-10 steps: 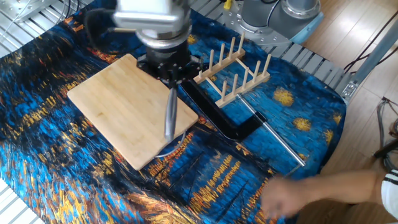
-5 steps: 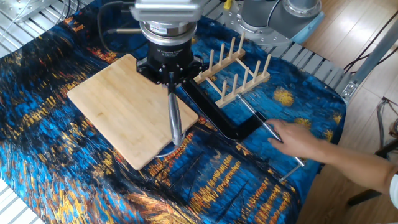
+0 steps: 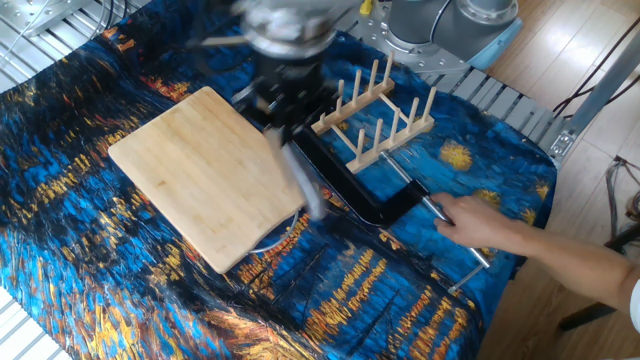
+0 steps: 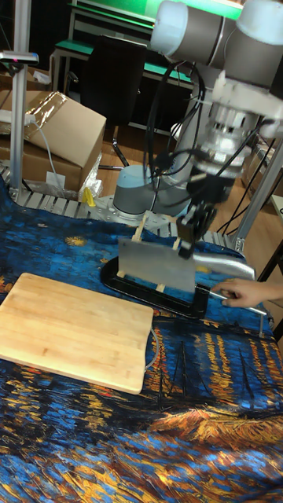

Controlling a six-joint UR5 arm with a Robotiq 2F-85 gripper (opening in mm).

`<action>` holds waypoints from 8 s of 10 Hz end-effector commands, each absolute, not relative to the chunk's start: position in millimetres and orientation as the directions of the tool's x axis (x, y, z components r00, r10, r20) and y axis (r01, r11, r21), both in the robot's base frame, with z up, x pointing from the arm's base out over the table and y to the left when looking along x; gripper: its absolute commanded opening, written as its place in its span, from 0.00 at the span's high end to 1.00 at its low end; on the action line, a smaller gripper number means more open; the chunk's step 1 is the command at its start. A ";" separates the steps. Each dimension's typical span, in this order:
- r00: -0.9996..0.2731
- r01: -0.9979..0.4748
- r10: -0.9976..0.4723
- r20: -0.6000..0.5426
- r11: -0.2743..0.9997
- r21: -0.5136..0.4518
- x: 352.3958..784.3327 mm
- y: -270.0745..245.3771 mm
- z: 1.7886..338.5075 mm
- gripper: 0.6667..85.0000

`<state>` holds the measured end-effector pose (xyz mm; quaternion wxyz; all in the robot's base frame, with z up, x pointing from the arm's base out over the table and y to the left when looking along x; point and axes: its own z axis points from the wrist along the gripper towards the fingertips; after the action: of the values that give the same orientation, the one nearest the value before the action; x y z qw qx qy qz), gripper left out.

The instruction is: Put the knife on the knife rack

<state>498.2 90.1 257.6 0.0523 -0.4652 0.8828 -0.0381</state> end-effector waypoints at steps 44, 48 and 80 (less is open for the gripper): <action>-0.440 -0.880 -0.897 -0.035 0.438 -0.182 421.2 94.9 212.8 1.00; -0.439 -0.879 -0.897 -0.043 0.439 -0.188 424.1 93.7 205.7 1.00; -0.556 -0.831 -0.826 0.089 0.551 -0.080 396.5 91.7 198.0 1.00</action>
<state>404.0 91.4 188.1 -0.0092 -0.4761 0.8769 -0.0652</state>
